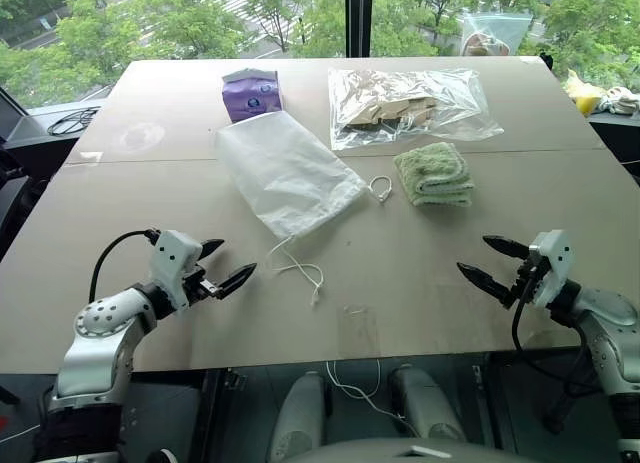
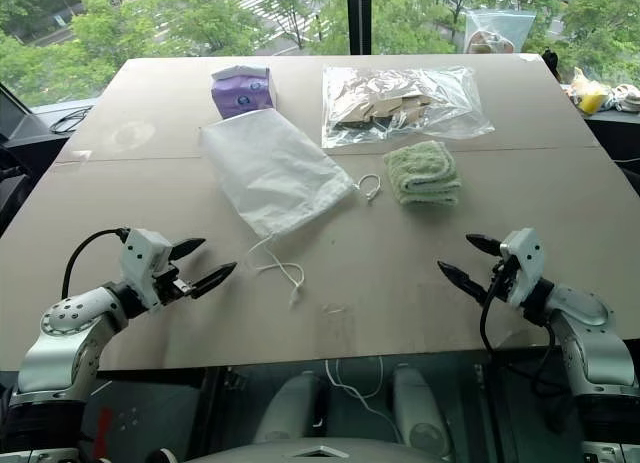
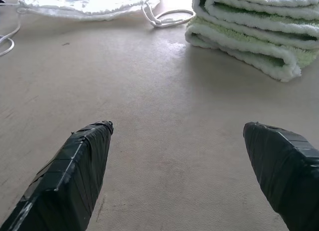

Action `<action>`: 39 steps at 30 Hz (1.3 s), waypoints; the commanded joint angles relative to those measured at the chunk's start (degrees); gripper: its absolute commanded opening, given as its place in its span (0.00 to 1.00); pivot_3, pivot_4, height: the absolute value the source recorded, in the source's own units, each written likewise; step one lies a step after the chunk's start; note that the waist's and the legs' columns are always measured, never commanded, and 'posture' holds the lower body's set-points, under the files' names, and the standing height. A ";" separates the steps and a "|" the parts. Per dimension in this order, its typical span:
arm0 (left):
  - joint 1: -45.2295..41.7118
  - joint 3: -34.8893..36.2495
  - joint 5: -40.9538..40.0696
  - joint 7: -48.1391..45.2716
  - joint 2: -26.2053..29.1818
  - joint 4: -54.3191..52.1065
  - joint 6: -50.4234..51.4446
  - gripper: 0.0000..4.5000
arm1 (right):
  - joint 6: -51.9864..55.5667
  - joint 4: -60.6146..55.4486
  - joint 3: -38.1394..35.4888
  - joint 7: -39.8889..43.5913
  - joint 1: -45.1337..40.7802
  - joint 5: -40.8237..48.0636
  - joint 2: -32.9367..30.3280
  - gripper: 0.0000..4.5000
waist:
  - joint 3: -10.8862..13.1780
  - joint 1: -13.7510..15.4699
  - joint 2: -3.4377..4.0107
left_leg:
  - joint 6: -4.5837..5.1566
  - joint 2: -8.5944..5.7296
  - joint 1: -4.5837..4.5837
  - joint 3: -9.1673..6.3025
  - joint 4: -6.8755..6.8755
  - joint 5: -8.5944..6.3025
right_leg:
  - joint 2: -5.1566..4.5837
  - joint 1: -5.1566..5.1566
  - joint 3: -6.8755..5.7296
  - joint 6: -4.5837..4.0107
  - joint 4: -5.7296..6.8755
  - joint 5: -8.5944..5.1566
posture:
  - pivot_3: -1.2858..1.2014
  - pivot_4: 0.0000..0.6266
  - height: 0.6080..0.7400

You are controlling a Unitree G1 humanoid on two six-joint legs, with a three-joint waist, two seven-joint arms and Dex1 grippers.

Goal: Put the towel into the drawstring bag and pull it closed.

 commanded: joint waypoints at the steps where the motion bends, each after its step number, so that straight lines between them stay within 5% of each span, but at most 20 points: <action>1: -0.89 0.81 -0.64 -0.57 0.57 -1.06 -0.66 0.99 | -0.43 -1.23 0.16 0.97 -0.91 0.21 -0.81 1.00 | 0.00 0.00 0.00 | 0.00 0.00 0.00 0.00 0.00 0.00 | 0.00 0.00 0.00 0.00 0.00 0.00 | 0.52 0.24 1.00; 26: -2.37 0.13 -6.35 -3.45 0.40 -9.63 4.23 0.99 | -1.68 -2.43 -0.07 3.29 0.01 1.05 -0.44 1.00 | 0.00 0.00 0.00 | 0.00 0.00 0.00 0.00 0.04 0.00 | 0.00 0.01 0.00 0.00 0.01 0.01 | 0.52 0.24 1.00; 32: -6.58 -8.12 -6.47 3.05 -5.02 -20.30 10.25 0.99 | 1.83 -8.57 0.87 5.20 0.04 5.63 -0.33 1.00 | -0.01 0.10 0.00 | 0.00 -0.02 0.03 0.00 0.09 0.00 | -0.01 0.09 0.02 0.02 0.01 0.01 | 0.52 0.24 1.00; 39: -8.83 -17.03 3.38 17.45 -15.61 -24.56 9.52 0.99 | 3.24 -13.73 1.50 4.03 -1.18 8.88 1.27 1.00 | -0.01 -0.04 -0.01 | 0.00 -0.03 0.07 -0.06 0.09 0.00 | 0.04 0.12 0.01 0.05 0.05 0.03 | 0.52 0.24 1.00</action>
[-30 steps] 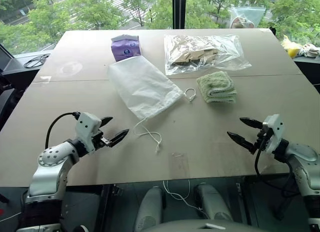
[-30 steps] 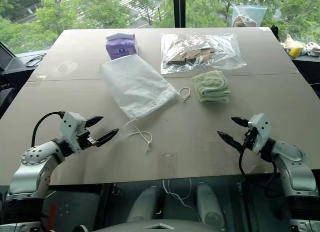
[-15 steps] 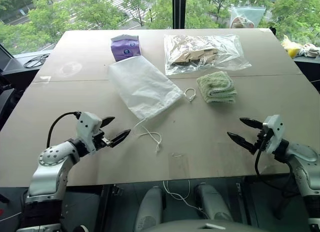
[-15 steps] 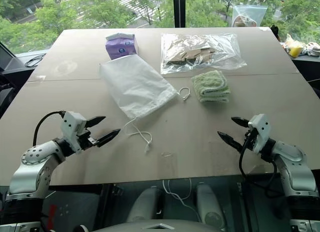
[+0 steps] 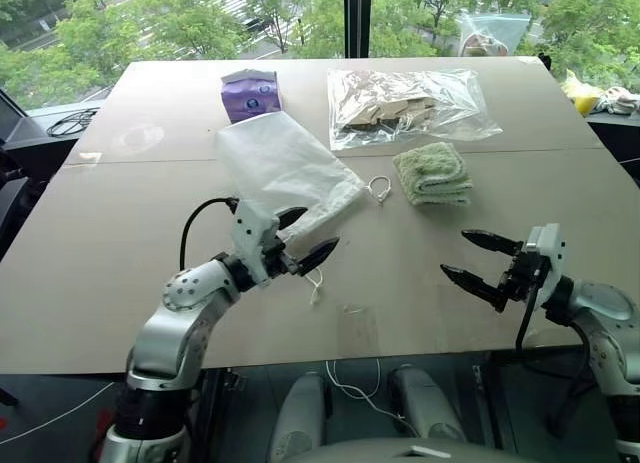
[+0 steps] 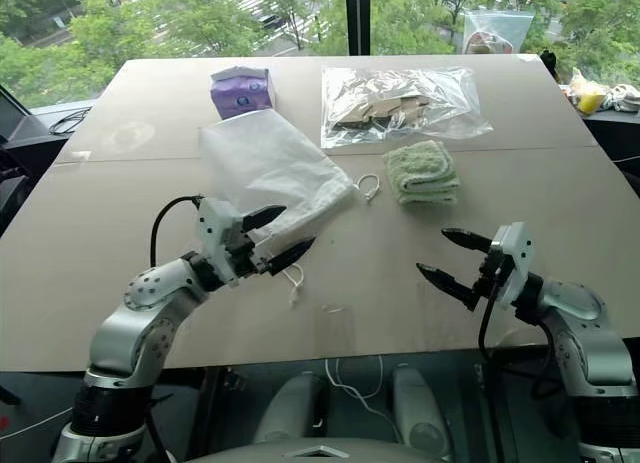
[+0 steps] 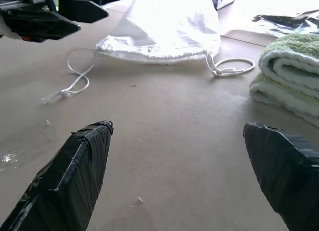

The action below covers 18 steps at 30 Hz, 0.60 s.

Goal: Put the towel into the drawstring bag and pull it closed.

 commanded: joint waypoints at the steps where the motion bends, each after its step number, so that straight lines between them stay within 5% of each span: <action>1: -0.52 -3.51 6.80 6.60 -1.88 -2.93 -1.75 0.99 | 0.36 -4.87 -0.36 -0.88 -1.16 2.82 1.11 1.00 | 0.00 0.00 -0.01 | 0.00 0.00 -0.01 -0.02 0.00 0.00 | 0.01 0.00 0.00 0.00 0.00 0.00 | 0.52 0.24 1.00; 8: -0.17 -8.32 22.84 12.08 1.30 4.38 -12.31 0.99 | 0.91 -5.16 -0.75 -1.35 -1.64 3.46 0.77 1.00 | 0.00 0.08 0.00 | 0.00 -0.03 0.00 -0.03 0.02 0.00 | 0.01 0.01 0.00 -0.03 0.00 -0.02 | 0.52 0.24 1.00; 18: -4.31 -9.39 30.94 18.98 -2.12 16.42 -18.85 0.99 | 0.25 -4.14 -0.57 -2.07 -1.89 2.60 1.03 1.00 | 0.00 0.22 -0.01 | 0.00 -0.04 -0.03 -0.06 0.02 0.00 | 0.00 0.00 -0.02 -0.03 0.00 -0.01 | 0.52 0.24 1.00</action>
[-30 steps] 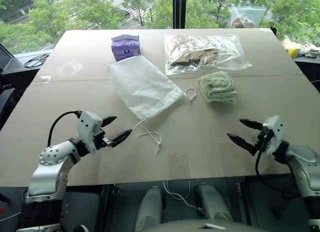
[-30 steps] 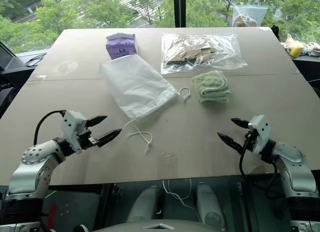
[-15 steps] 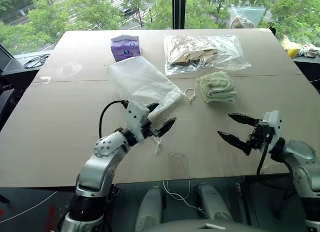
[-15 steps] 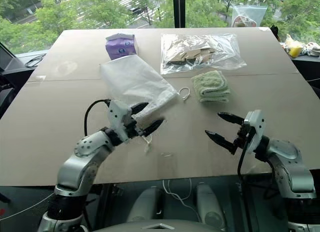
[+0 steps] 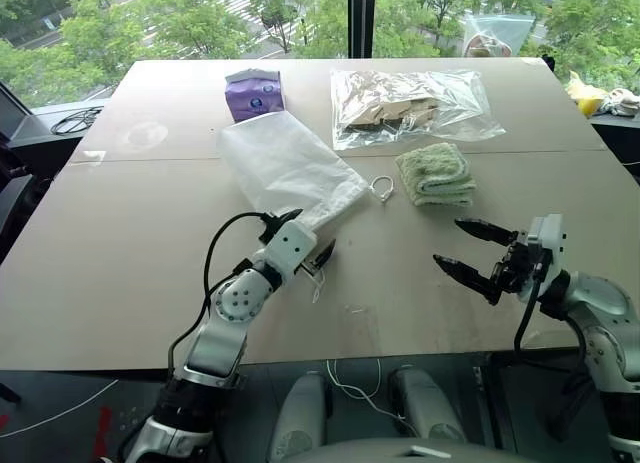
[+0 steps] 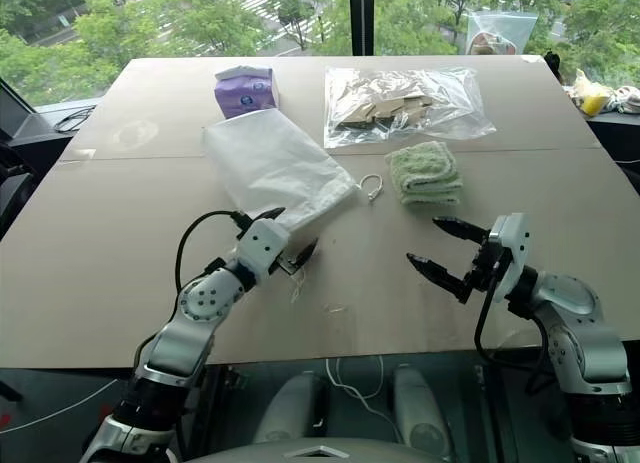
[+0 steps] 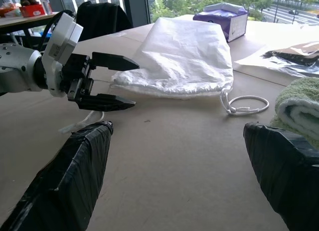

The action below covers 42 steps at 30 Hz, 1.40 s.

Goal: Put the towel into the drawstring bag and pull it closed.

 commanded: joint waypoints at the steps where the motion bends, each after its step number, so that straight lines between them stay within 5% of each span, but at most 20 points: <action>1: -3.15 1.20 2.75 3.67 -0.69 3.39 -3.51 0.99 | -0.71 -0.74 -0.86 -0.63 -0.62 0.10 -0.05 1.00 | 0.00 0.01 0.00 | 0.00 0.00 0.01 0.00 0.00 0.00 | 0.00 0.00 0.00 0.00 0.01 0.00 | 0.52 0.24 1.00; 21: -7.89 3.93 2.84 5.20 -0.93 9.59 -9.11 0.99 | -3.74 1.16 -1.26 -2.18 -0.67 -1.42 0.69 1.00 | -0.01 -0.03 0.01 | 0.00 0.00 0.00 -0.02 -0.01 0.00 | -0.01 0.00 -0.02 0.23 0.02 0.14 | 0.52 0.24 1.00; 31: -8.03 4.68 1.85 3.43 -0.68 8.17 -7.91 0.01 | -3.52 0.20 -0.88 -3.49 -0.57 -1.39 1.05 1.00 | -0.01 -0.04 0.01 | 0.00 0.00 0.00 -0.02 0.00 0.00 | 0.00 0.00 -0.02 0.23 0.02 0.14 | 0.52 0.24 1.00; 36: -8.71 5.87 0.87 2.96 -0.69 5.52 -6.46 0.01 | -3.14 0.30 -0.63 -6.11 -1.38 -2.50 1.53 1.00 | -0.01 -0.04 0.01 | 0.00 0.00 -0.01 -0.02 0.00 0.00 | -0.01 0.00 -0.02 0.23 0.02 0.14 | 0.52 0.24 1.00; 42: -11.63 8.64 -2.56 0.21 0.24 -0.45 -1.59 0.01 | 2.45 1.46 1.55 -19.36 -7.70 -9.37 4.43 1.00 | -0.01 -0.19 0.01 | -0.01 0.00 0.00 -0.02 0.01 0.01 | 0.00 0.00 -0.02 0.23 0.04 0.14 | 0.52 0.24 1.00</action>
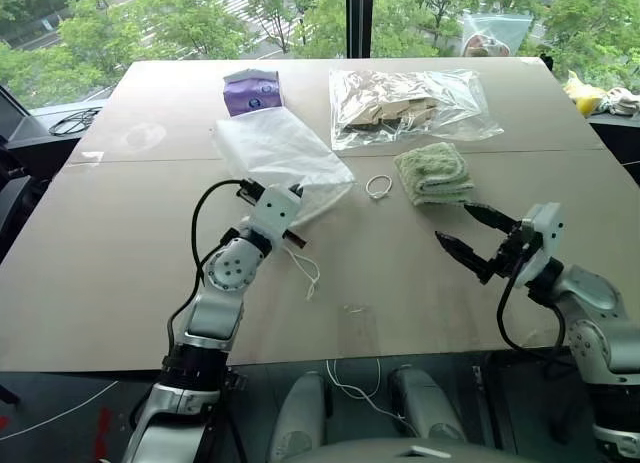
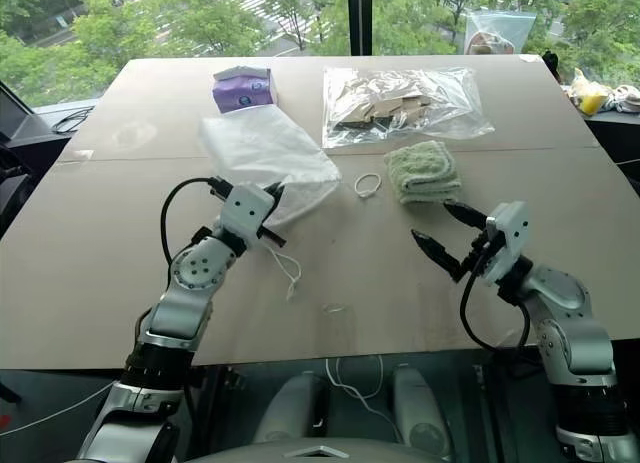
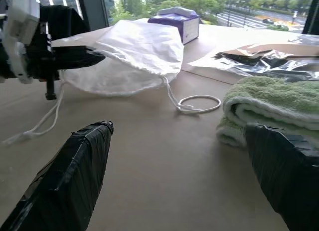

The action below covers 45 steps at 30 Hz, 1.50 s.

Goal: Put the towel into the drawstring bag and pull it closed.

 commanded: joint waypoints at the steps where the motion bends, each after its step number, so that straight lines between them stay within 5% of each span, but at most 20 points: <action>1: -2.99 2.69 -2.74 -1.98 1.33 -5.88 2.79 0.01 | 3.08 0.99 1.53 -10.16 -5.86 -7.26 1.22 1.00 | 0.00 -0.17 0.00 | 0.00 0.00 0.01 0.01 0.00 0.00 | 0.00 0.00 0.00 0.00 0.00 0.00 | 0.52 0.24 1.00; 6: -8.35 4.68 -6.58 -1.79 -0.70 -6.20 8.74 0.01 | 3.43 9.75 1.70 -21.01 -16.47 -12.51 7.26 1.00 | 0.00 -0.11 0.00 | -0.01 0.00 0.00 -0.02 0.00 0.00 | 0.01 -0.01 -0.02 -0.03 0.02 0.02 | 0.52 0.24 1.00; 13: -16.17 7.29 -10.18 0.10 -3.96 -2.82 14.89 0.01 | -2.91 28.23 10.87 -25.21 -31.45 -25.19 11.72 1.00 | 0.00 -0.31 0.00 | 0.00 -0.04 -0.09 -0.04 -0.05 0.00 | -0.02 -0.03 -0.04 -0.22 -0.05 0.14 | 0.52 0.24 1.00; 20: -18.63 7.95 -11.58 -0.09 -3.85 -1.15 16.14 0.01 | 0.03 43.05 13.37 -33.95 -38.91 -34.62 11.77 1.00 | 0.00 -0.07 0.00 | -0.01 -0.07 -0.14 -0.10 -0.12 0.00 | -0.08 -0.05 -0.11 -0.25 -0.06 0.15 | 0.52 0.24 1.00; 30: -17.72 7.69 -11.31 -0.28 -3.29 -1.18 15.88 0.01 | 9.48 49.38 8.00 -43.61 -40.40 -33.98 12.66 1.00 | 0.00 -0.01 0.00 | -0.01 -0.11 -0.14 -0.15 -0.10 0.00 | -0.12 -0.01 -0.14 -0.25 -0.05 0.16 | 0.52 0.24 1.00; 38: -16.74 7.45 -11.15 0.19 -3.40 -2.28 16.62 0.01 | 24.85 50.27 -0.77 -42.69 -39.82 -24.16 17.53 1.00 | -0.21 0.22 -0.16 | -0.01 -0.12 -0.09 -0.22 -0.07 0.00 | -0.13 0.07 -0.20 -0.25 -0.05 0.16 | 0.52 0.24 1.00; 42: -17.16 8.09 -11.77 0.51 -3.54 -2.66 17.76 0.00 | 25.75 50.11 -0.19 -41.04 -39.37 -23.72 18.08 0.73 | -0.43 -0.01 -0.34 | -0.01 -0.10 -0.01 -0.26 -0.09 0.00 | -0.11 0.14 -0.25 -0.26 -0.05 0.15 | 0.52 0.24 1.00; 45: -17.56 8.32 -12.14 0.52 -3.69 -2.47 18.06 0.00 | 26.10 49.84 0.02 -40.49 -39.57 -23.43 18.30 0.41 | -0.54 -0.18 -0.45 | -0.01 -0.10 0.07 -0.26 -0.09 0.00 | -0.10 0.20 -0.25 -0.25 -0.06 0.15 | 0.52 0.24 1.00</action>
